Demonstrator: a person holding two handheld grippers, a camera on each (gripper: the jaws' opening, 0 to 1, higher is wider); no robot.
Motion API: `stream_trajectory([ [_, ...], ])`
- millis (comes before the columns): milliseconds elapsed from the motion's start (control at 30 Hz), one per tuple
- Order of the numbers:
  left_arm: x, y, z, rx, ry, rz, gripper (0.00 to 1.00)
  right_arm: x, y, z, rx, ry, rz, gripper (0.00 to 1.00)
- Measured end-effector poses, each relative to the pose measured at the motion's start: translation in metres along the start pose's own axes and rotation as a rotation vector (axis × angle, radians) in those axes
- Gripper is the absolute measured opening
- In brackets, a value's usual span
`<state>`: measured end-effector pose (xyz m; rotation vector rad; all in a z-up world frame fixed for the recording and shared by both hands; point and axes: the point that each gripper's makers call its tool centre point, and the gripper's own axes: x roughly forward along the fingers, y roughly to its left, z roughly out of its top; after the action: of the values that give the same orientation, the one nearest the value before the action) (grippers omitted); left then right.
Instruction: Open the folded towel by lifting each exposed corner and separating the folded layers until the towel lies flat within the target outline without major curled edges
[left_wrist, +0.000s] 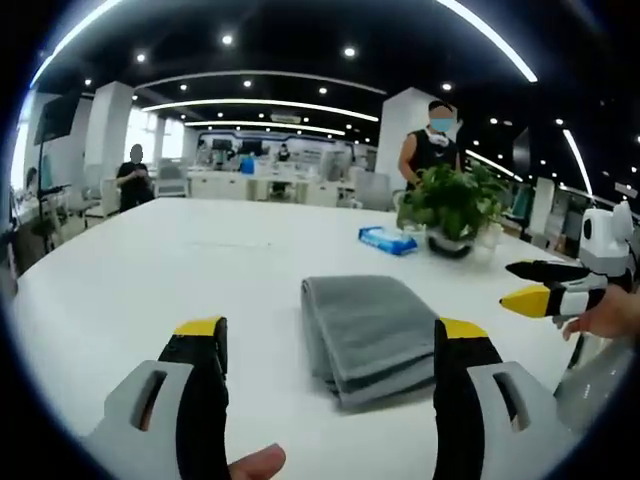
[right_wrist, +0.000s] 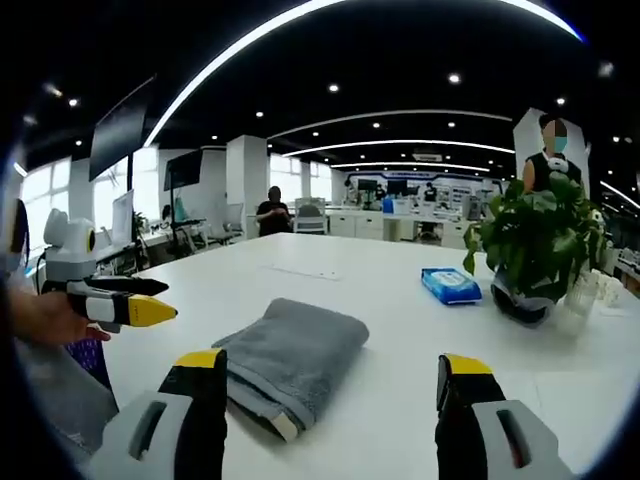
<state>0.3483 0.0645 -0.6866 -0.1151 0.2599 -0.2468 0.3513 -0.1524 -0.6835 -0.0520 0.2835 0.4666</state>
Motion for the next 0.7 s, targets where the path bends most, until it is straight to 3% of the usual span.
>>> stream_trajectory([
  [700,-0.0015,0.0023,0.0004,-0.01,-0.002,0.008,0.83,-0.0004,0.0004,-0.0001,-0.003,-0.001,0.003,0.84],
])
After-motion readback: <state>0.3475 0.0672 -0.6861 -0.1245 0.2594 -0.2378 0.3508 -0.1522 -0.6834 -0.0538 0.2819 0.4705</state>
